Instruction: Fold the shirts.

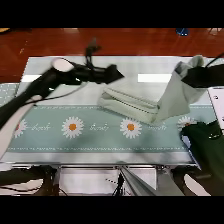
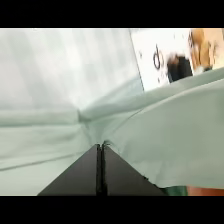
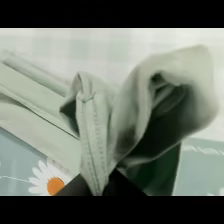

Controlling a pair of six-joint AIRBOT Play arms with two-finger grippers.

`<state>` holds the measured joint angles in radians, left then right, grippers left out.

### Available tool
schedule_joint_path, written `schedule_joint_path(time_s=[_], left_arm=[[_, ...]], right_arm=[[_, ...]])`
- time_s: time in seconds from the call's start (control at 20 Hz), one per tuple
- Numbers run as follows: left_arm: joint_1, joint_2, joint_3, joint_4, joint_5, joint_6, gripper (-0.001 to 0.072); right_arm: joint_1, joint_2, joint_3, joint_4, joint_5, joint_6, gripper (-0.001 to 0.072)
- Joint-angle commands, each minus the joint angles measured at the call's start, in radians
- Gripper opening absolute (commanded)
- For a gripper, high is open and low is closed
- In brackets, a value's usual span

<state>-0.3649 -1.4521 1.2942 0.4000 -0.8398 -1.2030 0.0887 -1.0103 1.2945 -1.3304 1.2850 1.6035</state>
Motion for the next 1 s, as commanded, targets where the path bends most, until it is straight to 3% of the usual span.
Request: schedule_joint_path(time_s=[0.0, 0.2, 0.35, 0.4, 0.5, 0.55, 0.75, 0.95], left_arm=[[0.200, 0.160, 0.001, 0.055, -0.102, 0.002, 0.0032], [0.334, 0.288, 0.001, 0.055, -0.219, 0.002, 0.0032], [0.345, 0.344, 0.001, 0.055, -0.284, 0.002, 0.0032], [0.339, 0.355, 0.001, 0.055, -0.294, 0.003, 0.0032], [0.332, 0.360, 0.001, 0.056, -0.303, 0.006, 0.0032], [0.331, 0.358, 0.001, 0.061, -0.303, 0.005, 0.0032], [0.332, 0.357, 0.001, 0.157, -0.303, 0.005, 0.0033], [0.332, 0.356, 0.001, 0.285, -0.303, 0.005, 0.0034]], right_arm=[[0.133, -0.159, 0.000, 0.008, -0.147, 0.057, 0.0024], [0.267, -0.365, 0.000, 0.087, -0.348, 0.093, 0.0024], [0.346, -0.496, 0.000, 0.223, -0.506, 0.097, 0.0026], [0.367, -0.533, 0.000, 0.278, -0.546, 0.097, 0.0111], [0.391, -0.576, 0.000, 0.356, -0.594, 0.097, 0.0405], [0.391, -0.579, 0.000, 0.364, -0.595, 0.097, 0.0438], [0.284, -0.492, 0.000, 0.232, -0.419, 0.078, 0.0438], [0.061, -0.327, 0.000, -0.169, -0.055, 0.045, 0.0440]])
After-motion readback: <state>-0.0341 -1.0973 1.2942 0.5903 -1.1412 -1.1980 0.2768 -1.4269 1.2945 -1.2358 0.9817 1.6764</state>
